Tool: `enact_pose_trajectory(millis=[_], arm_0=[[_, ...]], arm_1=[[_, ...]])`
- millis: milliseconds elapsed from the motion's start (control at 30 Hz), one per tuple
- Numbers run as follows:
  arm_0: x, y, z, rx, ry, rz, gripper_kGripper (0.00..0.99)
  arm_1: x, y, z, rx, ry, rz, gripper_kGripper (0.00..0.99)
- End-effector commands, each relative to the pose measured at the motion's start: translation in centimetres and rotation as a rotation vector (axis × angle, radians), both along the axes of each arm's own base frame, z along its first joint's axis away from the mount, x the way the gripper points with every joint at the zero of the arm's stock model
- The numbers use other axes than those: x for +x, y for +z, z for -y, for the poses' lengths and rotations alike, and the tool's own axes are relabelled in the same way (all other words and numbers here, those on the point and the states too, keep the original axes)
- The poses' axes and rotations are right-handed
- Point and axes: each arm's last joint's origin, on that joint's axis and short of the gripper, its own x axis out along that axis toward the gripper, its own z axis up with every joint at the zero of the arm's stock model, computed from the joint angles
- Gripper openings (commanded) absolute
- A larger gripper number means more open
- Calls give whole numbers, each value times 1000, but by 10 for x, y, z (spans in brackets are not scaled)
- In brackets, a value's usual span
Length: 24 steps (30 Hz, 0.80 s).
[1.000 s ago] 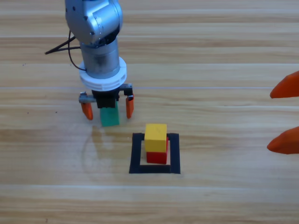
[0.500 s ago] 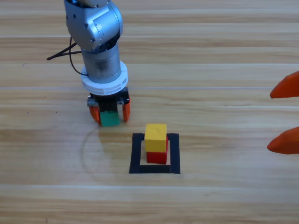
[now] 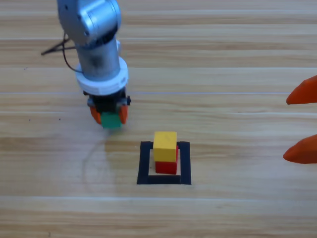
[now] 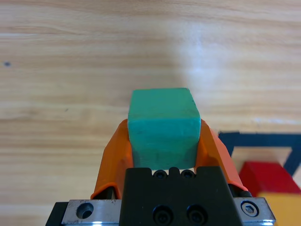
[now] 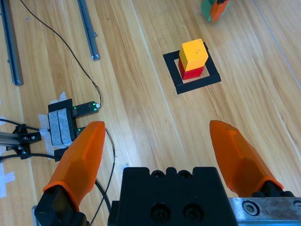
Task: Stack the blocks in the rectangular block: red at the bottom, yellow in the middle, green on top
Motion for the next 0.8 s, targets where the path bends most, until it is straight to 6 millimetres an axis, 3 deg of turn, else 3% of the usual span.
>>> enact_pose_trajectory(millis=[33,200,300,567,800], arm_0=[[-15,63,1,-17,-92,40,35],[-41,101,16,-63,-175,48,8],[-48,111,27,-72,-199,42,8],[-59,94,65,-49,-234,-7,8],[-61,74,83,-24,-233,-48,8]], arm_1=[[9,-14,-1,-34,-19,-37,979],[9,-14,-1,-34,-20,-36,979],[9,-14,-1,-35,-20,-36,979],[9,-14,0,-36,-23,-36,979],[9,-14,0,-36,-23,-36,979]])
